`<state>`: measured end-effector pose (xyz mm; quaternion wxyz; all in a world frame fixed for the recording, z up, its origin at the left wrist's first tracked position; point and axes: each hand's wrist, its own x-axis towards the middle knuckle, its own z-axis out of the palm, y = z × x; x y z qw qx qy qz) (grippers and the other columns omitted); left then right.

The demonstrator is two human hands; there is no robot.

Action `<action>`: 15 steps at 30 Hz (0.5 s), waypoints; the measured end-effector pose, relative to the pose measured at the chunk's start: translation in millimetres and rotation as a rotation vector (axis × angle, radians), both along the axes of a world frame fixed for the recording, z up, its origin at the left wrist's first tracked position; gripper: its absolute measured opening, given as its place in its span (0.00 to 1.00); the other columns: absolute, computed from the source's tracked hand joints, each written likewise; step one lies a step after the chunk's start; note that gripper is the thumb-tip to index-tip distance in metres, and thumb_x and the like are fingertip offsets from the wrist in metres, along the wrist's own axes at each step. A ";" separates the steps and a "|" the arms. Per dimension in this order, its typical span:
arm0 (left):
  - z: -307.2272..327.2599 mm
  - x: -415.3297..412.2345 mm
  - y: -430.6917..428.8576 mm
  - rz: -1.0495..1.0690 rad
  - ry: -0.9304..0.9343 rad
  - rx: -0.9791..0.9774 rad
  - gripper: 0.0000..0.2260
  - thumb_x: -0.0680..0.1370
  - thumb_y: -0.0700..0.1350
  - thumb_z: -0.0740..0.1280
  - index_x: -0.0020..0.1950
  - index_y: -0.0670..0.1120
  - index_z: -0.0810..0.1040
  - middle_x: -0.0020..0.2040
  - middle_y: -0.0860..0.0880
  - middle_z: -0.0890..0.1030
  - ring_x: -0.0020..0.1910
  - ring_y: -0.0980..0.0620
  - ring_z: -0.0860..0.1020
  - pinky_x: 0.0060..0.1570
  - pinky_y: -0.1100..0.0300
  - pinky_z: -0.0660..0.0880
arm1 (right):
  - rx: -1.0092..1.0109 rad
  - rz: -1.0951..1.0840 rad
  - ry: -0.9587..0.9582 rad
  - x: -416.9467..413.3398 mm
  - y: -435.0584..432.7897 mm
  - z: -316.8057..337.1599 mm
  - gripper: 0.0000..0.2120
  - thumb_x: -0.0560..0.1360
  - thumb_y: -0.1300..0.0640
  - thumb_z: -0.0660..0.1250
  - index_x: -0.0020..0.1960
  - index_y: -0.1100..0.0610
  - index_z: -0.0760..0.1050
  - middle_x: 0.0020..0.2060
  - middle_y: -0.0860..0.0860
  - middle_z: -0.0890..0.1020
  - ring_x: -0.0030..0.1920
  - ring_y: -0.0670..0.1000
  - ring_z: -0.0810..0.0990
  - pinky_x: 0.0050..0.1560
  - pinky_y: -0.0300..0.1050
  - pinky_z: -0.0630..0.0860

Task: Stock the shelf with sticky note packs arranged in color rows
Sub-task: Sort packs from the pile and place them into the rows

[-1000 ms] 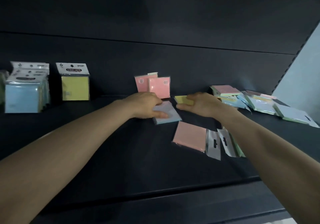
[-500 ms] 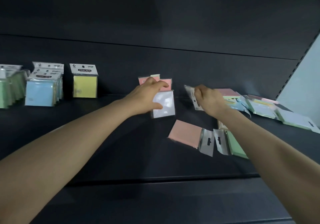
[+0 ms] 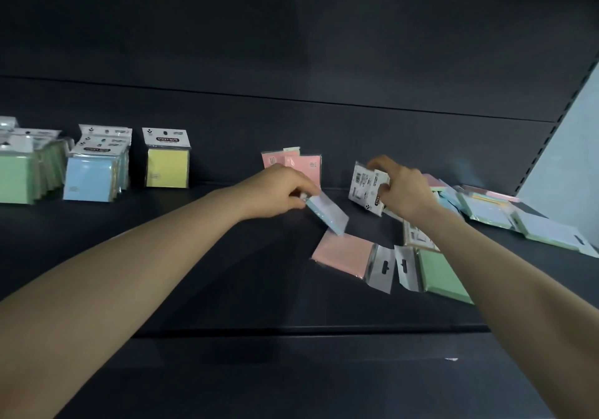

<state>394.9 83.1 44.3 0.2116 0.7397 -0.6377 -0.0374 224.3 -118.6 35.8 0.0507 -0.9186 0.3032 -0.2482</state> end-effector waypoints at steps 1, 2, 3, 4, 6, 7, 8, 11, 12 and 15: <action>1.3 -1.1 1.0 0.009 -0.028 -0.034 0.11 0.76 0.43 0.69 0.57 0.51 0.82 0.51 0.54 0.83 0.51 0.57 0.78 0.56 0.58 0.74 | 0.004 0.013 0.003 -1.1 1.1 0.7 0.22 0.70 0.67 0.58 0.58 0.47 0.75 0.46 0.55 0.84 0.42 0.59 0.79 0.44 0.47 0.76; 2.8 -2.7 1.5 0.025 -0.049 -0.071 0.08 0.76 0.46 0.69 0.53 0.51 0.84 0.48 0.55 0.83 0.48 0.59 0.78 0.53 0.58 0.74 | 0.023 0.022 0.005 -2.0 0.7 1.0 0.21 0.71 0.66 0.58 0.56 0.47 0.77 0.48 0.53 0.84 0.43 0.58 0.79 0.46 0.45 0.74; 4.5 -5.6 1.7 0.050 -0.078 -0.110 0.07 0.77 0.48 0.67 0.51 0.51 0.84 0.46 0.56 0.83 0.46 0.58 0.78 0.51 0.58 0.74 | 0.059 0.031 0.009 -3.1 0.8 2.1 0.20 0.71 0.66 0.58 0.55 0.48 0.79 0.49 0.52 0.84 0.44 0.57 0.79 0.46 0.43 0.73; 5.7 -7.9 1.6 0.080 -0.119 -0.145 0.07 0.78 0.49 0.65 0.49 0.50 0.83 0.45 0.56 0.82 0.46 0.57 0.77 0.49 0.56 0.74 | 0.095 0.049 0.023 -4.4 0.4 2.9 0.20 0.72 0.65 0.59 0.56 0.48 0.79 0.50 0.52 0.83 0.45 0.56 0.79 0.46 0.42 0.71; 7.1 -11.1 1.3 0.137 -0.171 -0.192 0.08 0.79 0.50 0.61 0.46 0.49 0.77 0.42 0.56 0.78 0.45 0.53 0.76 0.45 0.55 0.72 | 0.129 0.111 0.090 -8.2 1.7 4.9 0.20 0.72 0.65 0.62 0.60 0.50 0.78 0.50 0.53 0.82 0.46 0.55 0.79 0.46 0.41 0.70; 7.5 -11.5 1.6 0.163 -0.153 -0.203 0.07 0.80 0.50 0.59 0.44 0.50 0.72 0.40 0.56 0.75 0.44 0.53 0.74 0.43 0.55 0.70 | 0.129 0.135 0.119 -10.6 1.7 5.7 0.19 0.73 0.65 0.64 0.61 0.50 0.78 0.50 0.53 0.82 0.45 0.54 0.79 0.46 0.41 0.71; 7.4 -10.6 1.7 0.188 -0.122 -0.208 0.08 0.80 0.50 0.58 0.42 0.51 0.68 0.38 0.56 0.73 0.42 0.52 0.73 0.41 0.56 0.68 | 0.119 0.151 0.122 -12.7 2.0 6.5 0.17 0.73 0.63 0.68 0.59 0.50 0.79 0.49 0.53 0.83 0.45 0.53 0.79 0.47 0.42 0.73; 6.8 -7.0 3.1 0.237 -0.060 -0.199 0.09 0.81 0.51 0.57 0.41 0.52 0.64 0.37 0.55 0.72 0.40 0.51 0.73 0.35 0.57 0.64 | 0.049 0.168 0.047 -14.8 0.1 8.2 0.09 0.71 0.54 0.74 0.52 0.49 0.83 0.47 0.53 0.81 0.50 0.52 0.78 0.51 0.42 0.72; 6.7 -6.4 4.1 0.250 -0.060 -0.195 0.07 0.81 0.51 0.57 0.44 0.52 0.66 0.38 0.56 0.72 0.40 0.51 0.73 0.35 0.57 0.63 | 0.044 0.166 0.014 -14.0 -0.3 9.1 0.08 0.72 0.54 0.74 0.51 0.51 0.83 0.46 0.53 0.80 0.51 0.52 0.77 0.50 0.42 0.70; 6.7 -6.3 9.8 0.286 -0.053 -0.224 0.06 0.81 0.50 0.60 0.56 0.52 0.68 0.36 0.54 0.70 0.35 0.52 0.70 0.32 0.58 0.62 | 0.165 0.104 -0.054 -11.1 1.4 14.7 0.07 0.75 0.53 0.71 0.51 0.52 0.80 0.44 0.52 0.81 0.46 0.55 0.80 0.48 0.45 0.76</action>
